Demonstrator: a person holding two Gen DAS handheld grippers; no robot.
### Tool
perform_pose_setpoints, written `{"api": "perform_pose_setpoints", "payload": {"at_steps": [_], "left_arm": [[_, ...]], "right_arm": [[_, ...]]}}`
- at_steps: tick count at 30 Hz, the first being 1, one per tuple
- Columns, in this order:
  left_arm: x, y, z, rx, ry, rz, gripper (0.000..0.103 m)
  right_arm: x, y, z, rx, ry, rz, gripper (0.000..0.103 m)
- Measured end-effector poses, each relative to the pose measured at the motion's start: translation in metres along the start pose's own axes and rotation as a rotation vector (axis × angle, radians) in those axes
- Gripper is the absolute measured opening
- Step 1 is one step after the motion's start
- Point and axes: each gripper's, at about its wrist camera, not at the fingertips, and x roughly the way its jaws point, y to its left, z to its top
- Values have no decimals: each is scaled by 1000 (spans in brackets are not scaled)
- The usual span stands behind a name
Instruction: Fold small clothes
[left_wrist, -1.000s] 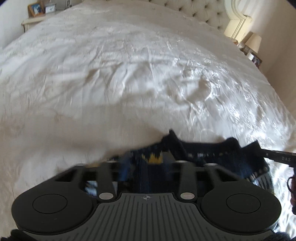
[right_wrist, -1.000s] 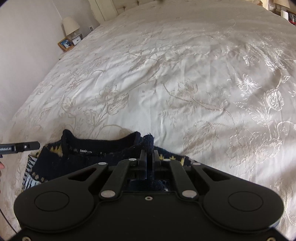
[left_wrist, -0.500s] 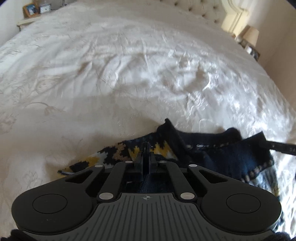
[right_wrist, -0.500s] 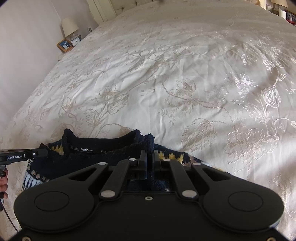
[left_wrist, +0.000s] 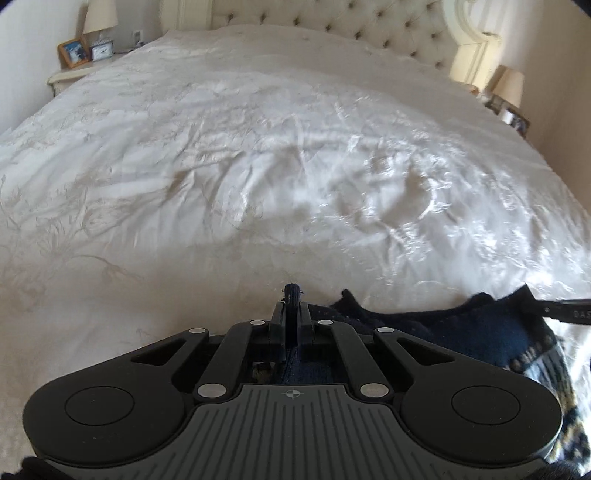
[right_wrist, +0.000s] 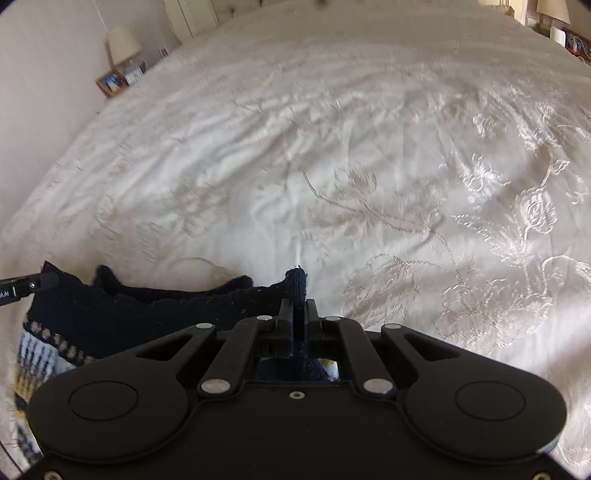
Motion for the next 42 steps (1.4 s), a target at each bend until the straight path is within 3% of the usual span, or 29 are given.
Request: {"api": "perform_pose_setpoints", "payload": {"at_steps": [3, 6, 7, 8, 10, 13, 17, 23, 27, 29, 33, 37, 42], "left_arm": [[20, 2, -6, 19, 68, 27, 8], [28, 4, -10, 53, 116, 47, 15], [22, 4, -8, 53, 105, 67, 25], [14, 5, -6, 49, 79, 88, 28], [-2, 7, -2, 37, 27, 127, 28], [-31, 4, 0, 38, -15, 139, 29], [-63, -16, -18, 49, 14, 44, 30], [-78, -60, -80, 108, 158, -110, 30], [-80, -70, -116, 144, 235, -111, 30], [-80, -63, -129, 143, 281, -81, 30], [-77, -32, -144, 75, 320, -18, 30], [-78, -8, -142, -15, 323, -6, 30], [-89, -13, -136, -22, 305, 3, 30]], "right_arm": [[15, -4, -3, 4, 40, -25, 11], [21, -9, -7, 31, 69, -29, 18], [18, -9, -7, 34, 57, -35, 35], [13, -9, -7, 32, 43, -50, 54], [0, -9, -6, 35, -4, -79, 73], [-23, -8, -8, 47, -55, -81, 72], [-56, 8, -24, 49, -83, -22, 72], [-74, 62, -73, 29, 53, 197, 70], [-70, 93, -107, 14, 169, 259, 70], [-67, 98, -119, -2, 211, 252, 68], [-63, 80, -137, 14, 272, 147, 68], [-72, 52, -146, 77, 267, 59, 65], [-85, 50, -144, 84, 252, 2, 66]]}}
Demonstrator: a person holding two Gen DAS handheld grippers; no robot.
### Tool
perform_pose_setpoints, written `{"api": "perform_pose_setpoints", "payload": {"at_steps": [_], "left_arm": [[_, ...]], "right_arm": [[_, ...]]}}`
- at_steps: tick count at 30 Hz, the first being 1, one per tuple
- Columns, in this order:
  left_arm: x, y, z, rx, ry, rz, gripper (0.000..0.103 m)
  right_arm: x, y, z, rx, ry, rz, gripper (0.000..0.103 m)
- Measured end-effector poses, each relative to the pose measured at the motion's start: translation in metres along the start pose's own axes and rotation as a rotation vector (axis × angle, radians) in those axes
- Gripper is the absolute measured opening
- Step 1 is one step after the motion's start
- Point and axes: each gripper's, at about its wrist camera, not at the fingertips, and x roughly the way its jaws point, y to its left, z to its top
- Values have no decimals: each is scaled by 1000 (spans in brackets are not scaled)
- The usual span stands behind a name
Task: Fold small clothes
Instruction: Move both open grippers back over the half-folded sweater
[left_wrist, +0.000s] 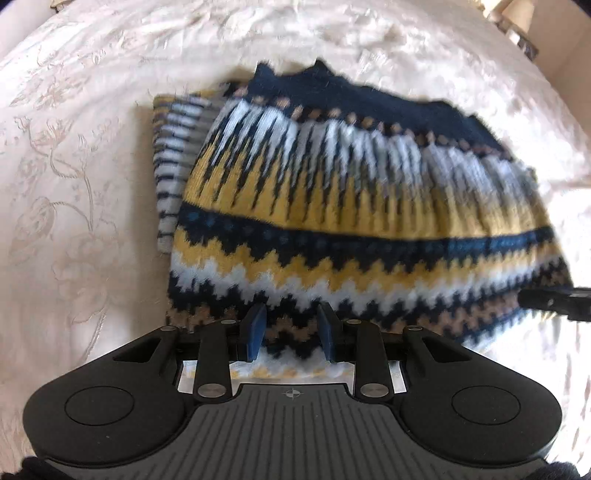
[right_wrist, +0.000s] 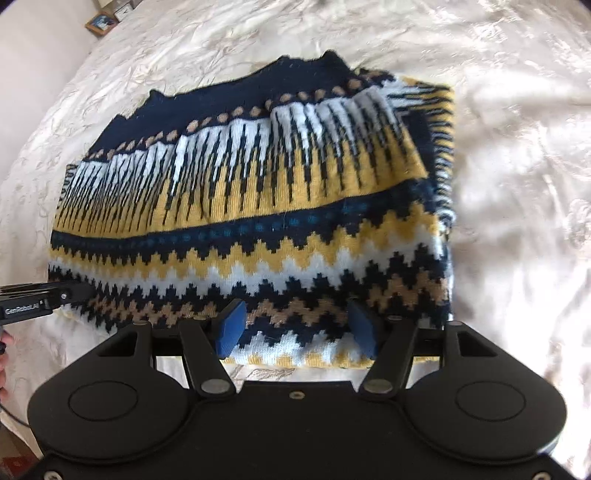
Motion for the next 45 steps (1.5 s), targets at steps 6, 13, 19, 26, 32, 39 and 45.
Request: {"api": "perform_pose_setpoints", "payload": {"at_steps": [6, 13, 19, 26, 32, 39, 45], "left_arm": [[-10, -34, 8, 45, -21, -66, 31], [18, -75, 6, 141, 59, -67, 36], [28, -76, -1, 162, 65, -54, 38], [27, -77, -2, 172, 65, -50, 42], [23, -74, -5, 142, 66, -38, 47], [19, -83, -24, 158, 53, 7, 64], [-13, -84, -19, 88, -21, 59, 64]], "right_arm": [[-32, 6, -18, 25, -75, -9, 72], [-57, 15, -44, 79, -110, -67, 77], [-72, 19, -61, 133, -141, -101, 80], [-78, 26, -72, 155, -157, -112, 89], [-73, 26, -67, 128, -150, -100, 102], [-66, 6, -56, 105, -139, -64, 102], [-66, -29, -37, 142, -150, 2, 102]]}}
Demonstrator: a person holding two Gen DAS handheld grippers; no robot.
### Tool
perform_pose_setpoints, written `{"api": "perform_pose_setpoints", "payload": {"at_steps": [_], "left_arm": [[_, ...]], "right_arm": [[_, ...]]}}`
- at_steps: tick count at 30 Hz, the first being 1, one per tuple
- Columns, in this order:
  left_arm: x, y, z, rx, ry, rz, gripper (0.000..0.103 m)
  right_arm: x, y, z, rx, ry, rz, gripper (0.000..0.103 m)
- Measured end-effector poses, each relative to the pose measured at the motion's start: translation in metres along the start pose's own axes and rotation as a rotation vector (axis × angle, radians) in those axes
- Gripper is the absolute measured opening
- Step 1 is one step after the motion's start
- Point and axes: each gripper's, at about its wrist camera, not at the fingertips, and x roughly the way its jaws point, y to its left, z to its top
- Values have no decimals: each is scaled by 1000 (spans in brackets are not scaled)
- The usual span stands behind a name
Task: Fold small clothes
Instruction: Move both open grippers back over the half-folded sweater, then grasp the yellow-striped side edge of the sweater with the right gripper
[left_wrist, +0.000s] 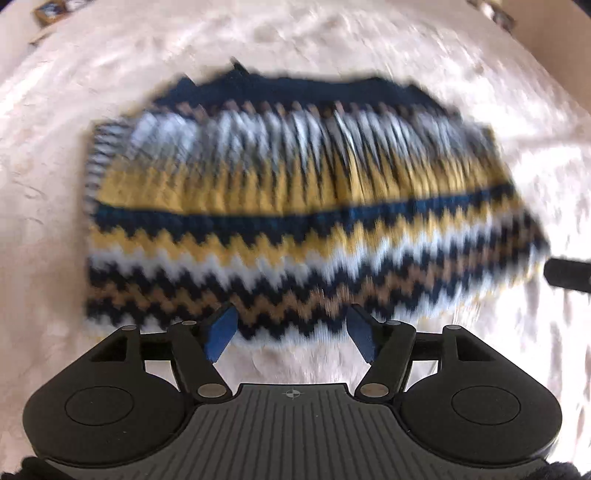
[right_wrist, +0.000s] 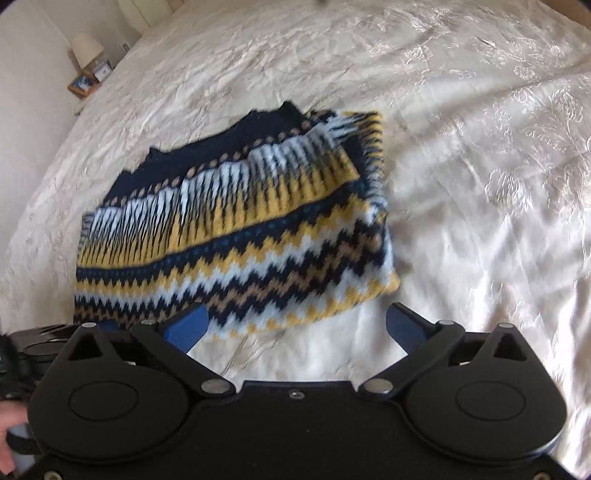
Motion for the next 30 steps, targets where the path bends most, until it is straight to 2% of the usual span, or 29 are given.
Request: {"api": "perform_pose_setpoints", "payload": {"at_steps": [3, 8, 14, 17, 19, 25, 30], "left_arm": [[-8, 5, 27, -46, -46, 17, 64], [11, 5, 78, -90, -60, 51, 64], [49, -8, 115, -80, -20, 59, 64], [76, -15, 123, -54, 40, 100, 65], [92, -16, 125, -52, 72, 118, 71], [105, -16, 128, -56, 64, 130, 81], [107, -16, 127, -56, 47, 120, 82]], "right_arm": [[2, -16, 14, 10, -10, 31, 102], [11, -41, 36, 53, -5, 78, 102], [20, -62, 57, 81, -21, 121, 102], [28, -70, 67, 99, -19, 143, 102], [35, -74, 74, 101, -14, 161, 102], [68, -83, 89, 119, 32, 243, 102], [95, -88, 96, 147, 49, 299, 103]]}}
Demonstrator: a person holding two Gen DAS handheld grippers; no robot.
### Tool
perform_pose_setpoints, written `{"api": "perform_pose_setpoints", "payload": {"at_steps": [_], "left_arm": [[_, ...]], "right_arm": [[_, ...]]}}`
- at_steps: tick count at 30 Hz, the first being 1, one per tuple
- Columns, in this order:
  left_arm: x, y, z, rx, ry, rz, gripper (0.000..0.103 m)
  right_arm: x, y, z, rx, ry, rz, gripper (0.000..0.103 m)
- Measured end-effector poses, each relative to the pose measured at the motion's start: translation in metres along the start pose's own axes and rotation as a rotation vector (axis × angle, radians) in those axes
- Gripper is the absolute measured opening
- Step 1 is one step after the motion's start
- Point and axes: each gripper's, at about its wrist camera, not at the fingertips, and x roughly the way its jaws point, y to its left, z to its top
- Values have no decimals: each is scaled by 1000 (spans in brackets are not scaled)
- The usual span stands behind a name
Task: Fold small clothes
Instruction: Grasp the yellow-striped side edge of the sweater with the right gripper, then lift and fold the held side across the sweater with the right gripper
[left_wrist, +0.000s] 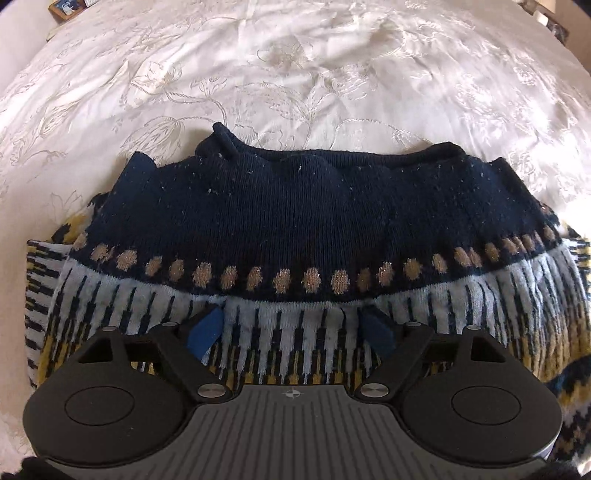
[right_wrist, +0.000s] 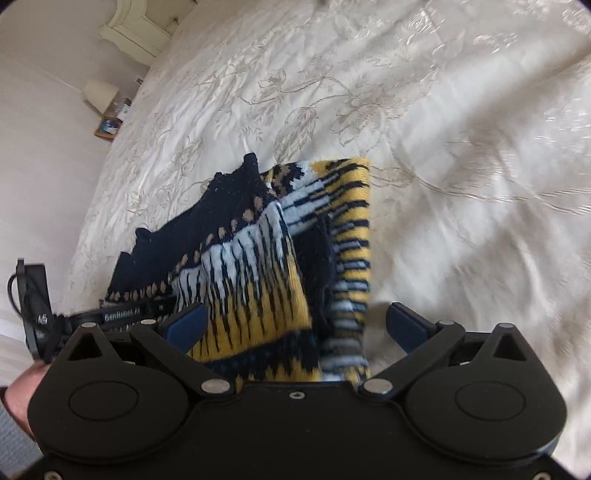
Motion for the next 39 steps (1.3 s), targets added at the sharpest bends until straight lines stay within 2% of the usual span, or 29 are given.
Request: {"api": "perform_pose_setpoints", "payload": {"at_steps": [7, 13, 20, 21, 22, 23, 24, 30, 36, 39], "left_arm": [[-3, 2, 0, 1, 0, 0, 82], [-2, 1, 1, 4, 8, 2, 82], [-4, 0, 3, 9, 16, 9, 82], [-8, 0, 3, 8, 12, 14, 81], [-12, 0, 2, 5, 5, 19, 81], [-16, 0, 2, 2, -6, 22, 81], [-21, 1, 1, 0, -20, 24, 81], [-27, -1, 2, 13, -44, 33, 81], [4, -14, 1, 106, -14, 37, 85], [-7, -2, 1, 54, -30, -8, 84]], "right_arm": [[27, -10, 15, 41, 89, 94, 103], [29, -15, 20, 85, 120, 107, 103], [25, -25, 21, 91, 133, 172, 103], [25, -25, 22, 92, 140, 173, 98], [25, -24, 23, 89, 149, 170, 87], [23, -22, 24, 76, 153, 166, 56], [24, -19, 24, 60, 165, 135, 35], [12, -8, 23, 40, 133, 138, 33], [-8, 27, 27, 3, 104, 104, 32], [-16, 47, 28, -9, 83, 77, 32]]}}
